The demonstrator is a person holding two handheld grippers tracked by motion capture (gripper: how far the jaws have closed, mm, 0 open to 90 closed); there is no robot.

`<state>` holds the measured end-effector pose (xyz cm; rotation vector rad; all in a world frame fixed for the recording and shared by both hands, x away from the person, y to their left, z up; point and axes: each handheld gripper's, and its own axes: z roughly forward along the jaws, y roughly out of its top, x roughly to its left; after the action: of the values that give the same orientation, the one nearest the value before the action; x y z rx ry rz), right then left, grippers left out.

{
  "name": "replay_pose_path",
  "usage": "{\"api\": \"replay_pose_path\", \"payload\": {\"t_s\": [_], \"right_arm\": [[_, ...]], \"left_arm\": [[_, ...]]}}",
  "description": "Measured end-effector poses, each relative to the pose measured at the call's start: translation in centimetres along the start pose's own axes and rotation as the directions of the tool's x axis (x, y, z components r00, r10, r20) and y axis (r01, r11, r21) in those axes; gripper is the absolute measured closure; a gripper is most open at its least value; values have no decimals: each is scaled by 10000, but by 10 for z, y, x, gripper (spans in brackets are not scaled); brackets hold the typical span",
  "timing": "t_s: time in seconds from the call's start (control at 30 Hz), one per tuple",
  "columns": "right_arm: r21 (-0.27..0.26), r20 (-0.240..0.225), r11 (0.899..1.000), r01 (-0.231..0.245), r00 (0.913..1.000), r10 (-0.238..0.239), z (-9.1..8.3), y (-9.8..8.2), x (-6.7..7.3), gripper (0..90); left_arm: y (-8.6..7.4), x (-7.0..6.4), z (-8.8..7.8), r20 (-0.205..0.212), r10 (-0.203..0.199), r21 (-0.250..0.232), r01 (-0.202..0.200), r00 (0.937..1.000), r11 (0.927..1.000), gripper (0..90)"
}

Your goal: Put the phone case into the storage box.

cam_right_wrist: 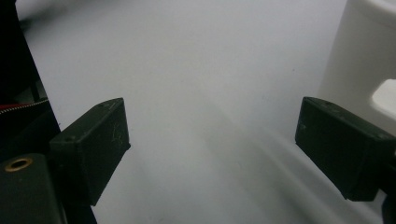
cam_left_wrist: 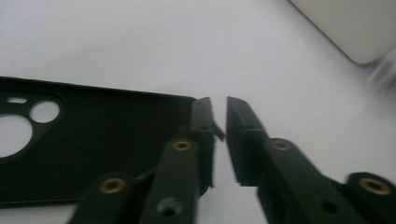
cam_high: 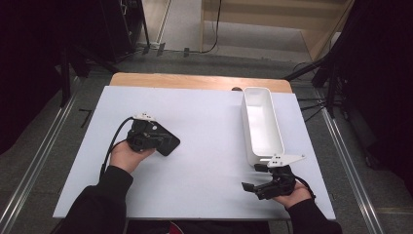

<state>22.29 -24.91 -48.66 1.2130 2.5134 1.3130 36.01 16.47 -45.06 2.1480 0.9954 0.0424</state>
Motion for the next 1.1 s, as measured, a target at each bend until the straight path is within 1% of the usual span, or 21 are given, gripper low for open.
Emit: {"api": "replay_pose_path", "payload": {"t_s": [0.03, 0.17, 0.2, 0.23, 0.27, 0.33, 0.4, 0.43, 0.5, 0.57, 0.6, 0.63, 0.67, 0.73, 0.77, 0.8, 0.83, 0.87, 0.9, 1.0, 1.1], "right_arm": [[-35, 1, 10000, 17, 10000, -17, 0, 0, 0, 83], [-61, 13, 10000, 46, 10000, -46, 0, 0, 0, 83], [-62, 34, 10000, 52, 10000, -52, 0, 0, 0, 83], [-61, 43, 10000, 45, 10000, -45, 0, 0, 0, 83], [-61, 43, 10000, 45, 10000, -45, 0, 0, 0, 83], [-12, 17, 10000, -12, 10000, 12, -1, 0, 0, 83], [-28, 40, 10000, 25, 10000, -25, -1, 0, -1, 83], [10, 16, 10000, -34, 10000, 34, 0, 0, 0, 83], [1, 28, 10000, -2, 10000, 2, 0, 0, 0, 84], [-28, 107, 10000, 78, 9999, -78, -1, 0, 0, 84], [-37, 123, 10000, 43, 9999, -42, -1, 0, 0, 85], [-66, 142, 10000, 36, 9999, -35, -1, 0, 0, 117], [-165, 221, 9999, 30, 9998, -27, -2, 0, 0, 131], [-176, 194, 9998, -40, 9998, 43, -3, 0, 0, 131], [-157, 172, 9999, -5, 9999, 8, -3, 0, -1, 131], [-154, 151, 9999, 11, 9999, -9, -2, 0, -1, 131], [-120, 108, 9999, 16, 9999, -14, -2, 0, 0, 131], [-102, 87, 9999, -8, 10000, 9, -2, 0, 0, 131], [-59, 59, 10000, 49, 10000, -48, -1, 0, 0, 131], [-49, 60, 10000, 37, 10000, -37, -1, 0, 0, 131], [-45, 54, 10000, 47, 10000, -47, -1, 0, 0, 131]], "left_arm": [[-1, 0, 1, -58, 5, 15, -5, 10000, 10000, 890], [-3, 2, 4, 135, -121, 211, 118, 9998, 9997, 891], [-5, 4, 6, 135, -246, 313, 241, 9996, 9992, 891], [-7, 7, 7, 99, -274, 395, 270, 9996, 9989, 891], [-7, 7, 7, 99, -274, 395, 270, 9996, 9989, 891], [-9, 8, 8, 53, -237, 334, 235, 9997, 9992, 891], [-11, 9, 9, -65, -311, 310, 313, 9995, 9990, 891], [-12, 9, 10, -139, -283, 389, 288, 9995, 9988, 891], [-13, 8, 12, -185, -279, 463, 287, 9994, 9985, 891], [-14, 8, 13, -173, -294, 524, 303, 9994, 9982, 890], [-15, 8, 14, -154, -305, 576, 313, 9994, 9978, 890], [-16, 8, 16, -72, -350, 602, 354, 9994, 9976, 890], [-17, 9, 17, 60, -462, 617, 458, 9989, 9970, 890], [-20, 11, 21, -17, -660, 714, 660, 9978, 9953, 890], [-20, 13, 21, -13, -634, 808, 633, 9980, 9947, 890], [-22, 13, 23, 2, -723, 796, 721, 9974, 9942, 890], [-23, 14, 24, 12, -685, 873, 681, 9977, 9938, 890], [-24, 13, 26, -66, -716, 935, 719, 9974, 9930, 890], [-26, 13, 28, -111, -536, 1123, 546, 9985, 9922, 890], [-26, 12, 28, -165, -469, 1103, 484, 9988, 9927, 890], [-27, 12, 28, -99, -548, 1073, 555, 9985, 9927, 890]]}}
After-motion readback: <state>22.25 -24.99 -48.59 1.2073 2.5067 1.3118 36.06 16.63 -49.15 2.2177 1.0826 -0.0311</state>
